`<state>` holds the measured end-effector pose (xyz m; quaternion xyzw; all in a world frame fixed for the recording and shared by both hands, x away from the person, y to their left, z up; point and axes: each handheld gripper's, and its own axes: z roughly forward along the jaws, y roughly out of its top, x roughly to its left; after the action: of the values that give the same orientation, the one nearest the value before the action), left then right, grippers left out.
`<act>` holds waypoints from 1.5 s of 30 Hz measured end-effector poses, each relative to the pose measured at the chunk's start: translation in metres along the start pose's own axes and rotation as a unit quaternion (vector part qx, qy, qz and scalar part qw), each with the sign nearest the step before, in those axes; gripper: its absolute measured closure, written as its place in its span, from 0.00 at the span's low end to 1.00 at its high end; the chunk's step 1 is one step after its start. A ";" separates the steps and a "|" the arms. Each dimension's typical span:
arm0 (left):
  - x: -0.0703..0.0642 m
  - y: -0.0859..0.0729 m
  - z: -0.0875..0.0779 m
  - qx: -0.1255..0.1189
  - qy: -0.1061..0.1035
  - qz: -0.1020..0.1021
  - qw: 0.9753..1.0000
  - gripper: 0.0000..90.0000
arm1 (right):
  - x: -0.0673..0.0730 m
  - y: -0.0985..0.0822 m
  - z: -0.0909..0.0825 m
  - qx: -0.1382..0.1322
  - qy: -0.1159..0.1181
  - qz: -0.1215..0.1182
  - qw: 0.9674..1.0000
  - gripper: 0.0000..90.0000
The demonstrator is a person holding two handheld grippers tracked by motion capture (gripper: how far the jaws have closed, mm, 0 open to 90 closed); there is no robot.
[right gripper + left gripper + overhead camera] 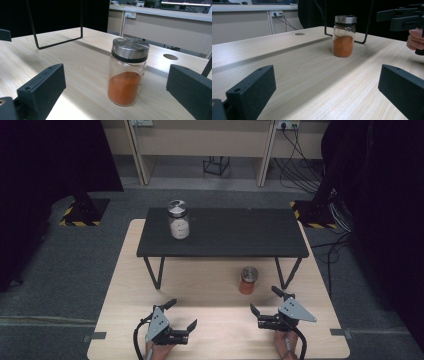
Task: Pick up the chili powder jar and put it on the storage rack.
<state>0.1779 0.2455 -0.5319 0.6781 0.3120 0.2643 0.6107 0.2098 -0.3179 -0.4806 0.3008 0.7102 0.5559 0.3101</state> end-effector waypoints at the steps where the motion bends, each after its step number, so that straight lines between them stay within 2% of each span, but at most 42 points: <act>1: 0.000 0.000 0.000 0.000 0.000 0.000 1.000 0.01 | 0.000 0.000 0.000 0.000 -0.001 0.000 1.000 0.03; 12: 0.000 0.000 0.000 0.001 -0.002 0.000 1.000 0.01 | -0.001 0.003 0.006 0.021 -0.003 0.016 1.000 0.03; 23: 0.001 0.000 0.000 0.001 -0.001 -0.009 1.000 0.01 | -0.004 0.002 0.006 0.019 0.000 0.024 1.000 0.03; 45: 0.001 0.000 0.001 0.001 -0.002 -0.001 1.000 0.01 | -0.002 0.002 0.004 0.015 -0.001 0.016 1.000 0.03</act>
<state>0.1787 0.2455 -0.5316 0.6790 0.3117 0.2615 0.6111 0.2144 -0.3170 -0.4793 0.3174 0.7133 0.5494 0.2978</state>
